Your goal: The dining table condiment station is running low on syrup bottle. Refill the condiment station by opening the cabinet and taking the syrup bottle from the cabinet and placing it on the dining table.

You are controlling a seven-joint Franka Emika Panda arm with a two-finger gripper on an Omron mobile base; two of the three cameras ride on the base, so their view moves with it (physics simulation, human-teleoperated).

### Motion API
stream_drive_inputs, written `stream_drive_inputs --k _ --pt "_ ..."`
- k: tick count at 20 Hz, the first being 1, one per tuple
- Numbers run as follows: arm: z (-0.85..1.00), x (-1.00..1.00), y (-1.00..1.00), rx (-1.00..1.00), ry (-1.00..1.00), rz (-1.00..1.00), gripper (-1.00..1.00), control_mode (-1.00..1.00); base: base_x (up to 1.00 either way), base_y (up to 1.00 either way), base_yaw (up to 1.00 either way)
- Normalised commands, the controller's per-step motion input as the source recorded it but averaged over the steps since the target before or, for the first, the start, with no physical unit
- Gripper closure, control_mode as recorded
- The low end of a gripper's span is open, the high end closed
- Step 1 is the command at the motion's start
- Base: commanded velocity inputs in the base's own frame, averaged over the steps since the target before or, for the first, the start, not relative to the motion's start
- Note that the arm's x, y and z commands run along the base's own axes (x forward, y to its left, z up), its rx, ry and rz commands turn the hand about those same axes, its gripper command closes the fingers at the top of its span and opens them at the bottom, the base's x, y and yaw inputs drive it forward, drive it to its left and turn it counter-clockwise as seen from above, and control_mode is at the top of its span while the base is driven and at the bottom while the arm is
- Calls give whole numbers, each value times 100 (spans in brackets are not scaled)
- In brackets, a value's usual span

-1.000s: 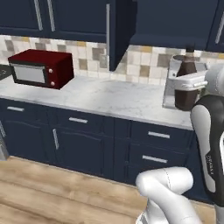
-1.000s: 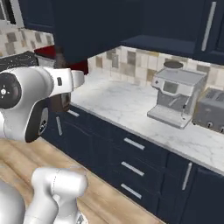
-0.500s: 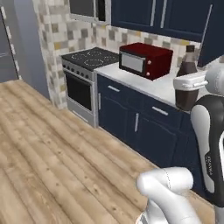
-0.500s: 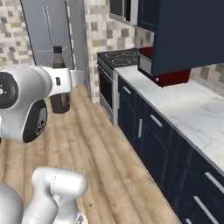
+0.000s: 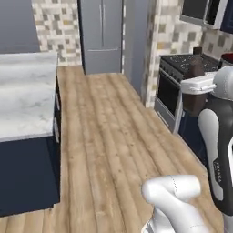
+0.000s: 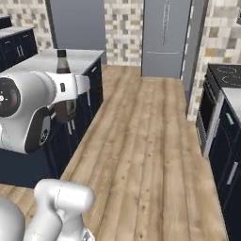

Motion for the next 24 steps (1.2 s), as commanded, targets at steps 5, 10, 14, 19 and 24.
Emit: stream_drive_inputs --k 5,10,14,19,24 --pt "0 0 0 0 0 0 100 100 29 23 78" --pt "0 0 0 0 0 0 100 100 43 28 71" --pt "0 0 0 0 0 0 100 100 61 42 62" --pt "0 0 0 0 0 0 100 100 80 60 53" --pt "0 0 0 0 0 0 100 100 100 68 34"
